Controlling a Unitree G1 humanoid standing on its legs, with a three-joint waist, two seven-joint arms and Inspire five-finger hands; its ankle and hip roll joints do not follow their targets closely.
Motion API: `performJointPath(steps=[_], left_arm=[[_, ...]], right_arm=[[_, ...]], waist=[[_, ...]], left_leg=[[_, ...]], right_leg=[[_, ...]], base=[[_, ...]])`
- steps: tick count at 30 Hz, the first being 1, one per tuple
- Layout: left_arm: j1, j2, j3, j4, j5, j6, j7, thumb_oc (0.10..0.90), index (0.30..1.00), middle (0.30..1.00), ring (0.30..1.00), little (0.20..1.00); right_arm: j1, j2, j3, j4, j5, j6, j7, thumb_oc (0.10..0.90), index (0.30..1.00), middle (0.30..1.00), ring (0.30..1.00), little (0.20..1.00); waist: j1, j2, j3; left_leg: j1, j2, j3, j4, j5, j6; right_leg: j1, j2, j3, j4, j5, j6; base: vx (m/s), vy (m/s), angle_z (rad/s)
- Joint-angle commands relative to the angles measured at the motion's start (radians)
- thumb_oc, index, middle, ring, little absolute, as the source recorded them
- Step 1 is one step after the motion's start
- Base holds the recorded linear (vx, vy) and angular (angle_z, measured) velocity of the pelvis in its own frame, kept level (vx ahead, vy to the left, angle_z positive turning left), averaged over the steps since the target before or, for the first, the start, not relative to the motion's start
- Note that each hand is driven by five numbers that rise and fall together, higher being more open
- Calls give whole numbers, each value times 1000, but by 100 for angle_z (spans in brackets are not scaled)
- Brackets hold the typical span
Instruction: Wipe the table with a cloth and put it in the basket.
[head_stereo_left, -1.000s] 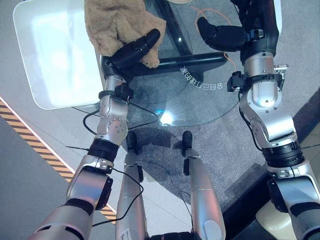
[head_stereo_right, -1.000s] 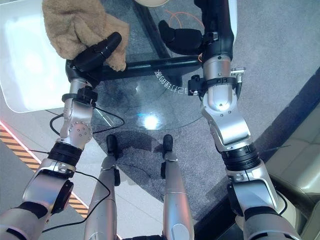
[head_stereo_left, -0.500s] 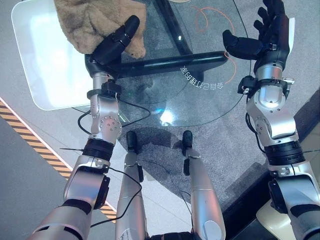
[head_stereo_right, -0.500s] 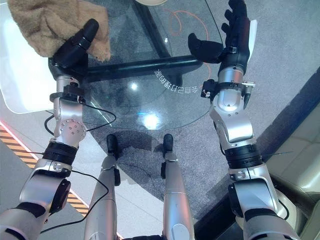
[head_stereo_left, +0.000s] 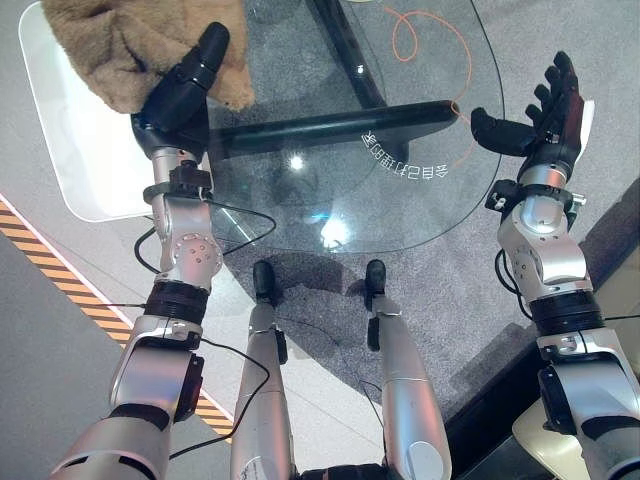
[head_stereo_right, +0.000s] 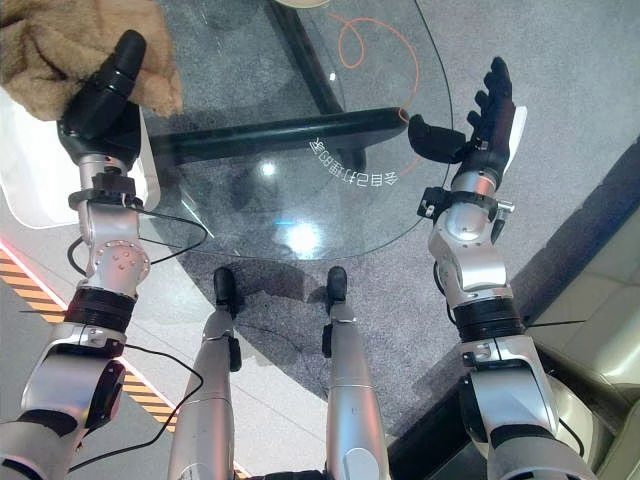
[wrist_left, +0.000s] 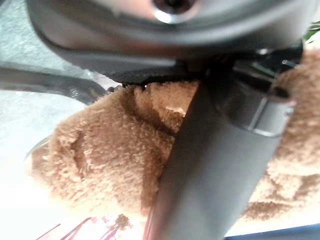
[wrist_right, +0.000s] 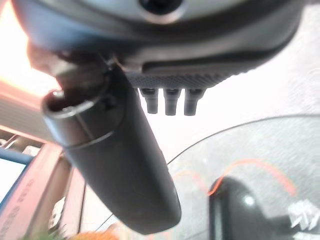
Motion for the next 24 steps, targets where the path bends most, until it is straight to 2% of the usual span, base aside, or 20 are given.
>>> performJointPath(steps=[1, 9, 15, 24], left_arm=[[-76, 91, 83, -51, -12, -150, -116, 100, 300, 300, 300, 200], [-95, 133, 89, -13, -69, -160, -120, 100, 300, 300, 300, 200], [-99, 165, 98, 28, -127, -166, -119, 100, 300, 300, 300, 200], [-113, 207, 104, 113, -138, -167, -53, 100, 300, 300, 300, 200]], right_arm=[[-2, -89, -108, 26, 40, -150, -39, 800, 900, 900, 900, 900], [12, -108, -80, 214, 105, -184, -26, 800, 900, 900, 900, 900], [28, -111, -59, 355, 175, -196, -10, 800, 900, 900, 900, 900], [50, -105, -39, 541, 222, -193, 114, 800, 900, 900, 900, 900]], waist=[[9, 15, -27], [18, 16, -25], [23, 14, -26], [31, 14, -30]], left_leg=[[23, -90, 50, 26, -84, 63], [10, -91, 47, 27, -76, 61], [1, -92, 43, 40, -91, 59], [-11, -94, 38, 50, -96, 61]], right_leg=[[59, 131, -31, -53, -33, -67], [49, 128, -41, -54, -28, -68], [43, 130, -43, -45, -42, -70], [35, 132, -49, -42, -48, -74]], base=[[0, 0, 0], [0, 0, 0], [0, 0, 0], [0, 0, 0]])
